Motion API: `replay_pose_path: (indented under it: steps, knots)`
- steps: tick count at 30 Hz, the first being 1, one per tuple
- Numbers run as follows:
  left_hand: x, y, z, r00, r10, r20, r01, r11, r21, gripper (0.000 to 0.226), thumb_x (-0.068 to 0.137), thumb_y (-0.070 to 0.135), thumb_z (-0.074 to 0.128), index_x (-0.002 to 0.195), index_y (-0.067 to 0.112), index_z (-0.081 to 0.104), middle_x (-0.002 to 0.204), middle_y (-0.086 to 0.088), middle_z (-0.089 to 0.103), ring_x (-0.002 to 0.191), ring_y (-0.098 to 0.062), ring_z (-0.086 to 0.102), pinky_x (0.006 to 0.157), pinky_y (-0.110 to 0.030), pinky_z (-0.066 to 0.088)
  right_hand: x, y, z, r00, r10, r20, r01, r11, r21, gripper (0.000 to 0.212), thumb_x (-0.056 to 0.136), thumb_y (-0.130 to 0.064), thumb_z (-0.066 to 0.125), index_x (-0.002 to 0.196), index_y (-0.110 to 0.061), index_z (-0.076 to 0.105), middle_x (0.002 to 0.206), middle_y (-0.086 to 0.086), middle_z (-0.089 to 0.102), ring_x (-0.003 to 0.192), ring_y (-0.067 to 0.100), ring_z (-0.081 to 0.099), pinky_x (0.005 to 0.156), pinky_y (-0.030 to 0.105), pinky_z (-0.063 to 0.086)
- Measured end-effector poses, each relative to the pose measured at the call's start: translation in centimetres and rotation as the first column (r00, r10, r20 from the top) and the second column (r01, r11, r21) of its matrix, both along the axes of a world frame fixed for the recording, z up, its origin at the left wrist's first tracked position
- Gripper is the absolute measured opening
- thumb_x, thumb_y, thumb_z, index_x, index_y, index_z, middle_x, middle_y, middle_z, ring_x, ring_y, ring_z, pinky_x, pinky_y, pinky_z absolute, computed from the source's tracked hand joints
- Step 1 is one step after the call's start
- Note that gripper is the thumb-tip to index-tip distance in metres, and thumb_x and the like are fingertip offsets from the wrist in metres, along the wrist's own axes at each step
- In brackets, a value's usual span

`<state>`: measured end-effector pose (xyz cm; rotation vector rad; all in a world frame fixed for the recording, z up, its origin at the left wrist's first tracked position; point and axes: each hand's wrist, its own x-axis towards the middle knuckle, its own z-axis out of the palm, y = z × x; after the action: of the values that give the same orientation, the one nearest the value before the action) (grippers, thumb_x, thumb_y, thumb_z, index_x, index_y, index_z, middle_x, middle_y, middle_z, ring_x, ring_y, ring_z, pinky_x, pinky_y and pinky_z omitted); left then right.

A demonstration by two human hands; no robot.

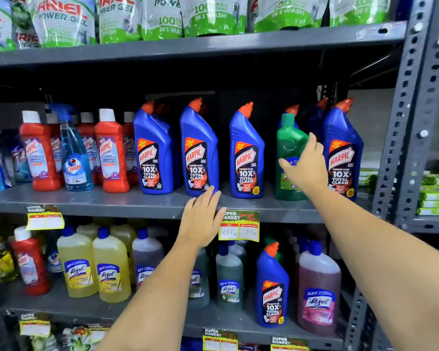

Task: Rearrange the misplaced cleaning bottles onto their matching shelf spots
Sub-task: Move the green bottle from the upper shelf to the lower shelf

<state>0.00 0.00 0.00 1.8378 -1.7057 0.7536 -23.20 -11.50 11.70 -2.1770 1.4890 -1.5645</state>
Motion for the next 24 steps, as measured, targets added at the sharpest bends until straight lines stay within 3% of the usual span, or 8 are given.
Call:
replay_pose_path:
  steps: [5,12,17,20,22,24]
  knots:
    - [0.3,-0.5,-0.8,0.999,0.017,0.028,-0.016,1.0,-0.023,0.059,0.099,0.046,0.024,0.135,0.01,0.054,0.146,-0.01,0.047,0.13,-0.026,0.046,0.105,-0.043,0.034,0.0,-1.9,-1.0,0.985,0.072,0.154,-0.109,0.963,0.248,0.118,0.068,-0.043,0.085,0.152,-0.01,0.011,0.149,0.021,0.037,0.13,0.042,0.046,0.103,0.054,0.043]
    - [0.0,-0.6,-1.1,0.999,-0.011,0.038,0.017,0.988,-0.152,0.043,0.099,0.04,0.032,0.113,0.013,0.062,0.109,-0.001,0.064,0.1,-0.022,0.057,0.09,-0.037,0.035,0.0,-2.2,-1.8,0.991,0.028,0.133,-0.061,0.967,0.248,0.097,0.061,-0.041,0.09,0.131,-0.004,0.033,0.138,0.017,0.048,0.124,0.041,0.051,0.098,0.051,0.044]
    - [-0.1,-0.8,-1.7,0.999,0.016,0.038,-0.01,0.986,-0.169,0.042,0.099,0.038,0.032,0.113,0.011,0.061,0.11,-0.003,0.064,0.1,-0.025,0.056,0.091,-0.037,0.033,-0.3,-2.0,-2.8,0.972,0.083,0.218,-0.115,0.984,0.14,0.094,0.06,-0.038,0.09,0.13,-0.008,0.034,0.135,0.012,0.051,0.119,0.039,0.055,0.098,0.05,0.046]
    - [-0.3,-0.6,-1.6,1.0,0.002,0.024,0.002,0.987,-0.162,0.047,0.099,0.038,0.028,0.117,0.008,0.061,0.114,-0.006,0.063,0.104,-0.027,0.056,0.094,-0.039,0.033,-1.2,-1.1,-4.2,0.929,0.211,0.304,-0.221,0.975,-0.001,0.096,0.061,-0.033,0.089,0.134,-0.009,0.033,0.135,0.009,0.051,0.12,0.031,0.055,0.102,0.046,0.045]
    - [-0.4,-0.4,-1.6,1.0,-0.015,0.018,0.017,0.988,-0.151,0.051,0.099,0.038,0.027,0.123,0.006,0.059,0.125,-0.01,0.061,0.115,-0.029,0.053,0.1,-0.041,0.032,-1.9,0.1,-5.1,0.899,0.281,0.336,-0.271,0.96,-0.078,0.102,0.061,-0.033,0.089,0.14,-0.008,0.03,0.138,0.007,0.049,0.124,0.023,0.052,0.108,0.038,0.041]
    - [-0.3,0.2,-2.5,0.999,-0.011,0.034,0.016,0.99,-0.143,0.054,0.1,0.038,0.029,0.137,0.005,0.05,0.145,-0.013,0.048,0.134,-0.029,0.04,0.112,-0.045,0.025,-2.5,2.2,-6.1,0.863,0.33,0.383,-0.298,0.944,-0.142,0.107,0.063,-0.031,0.089,0.145,-0.004,0.026,0.143,0.005,0.046,0.129,0.013,0.047,0.111,0.022,0.033]
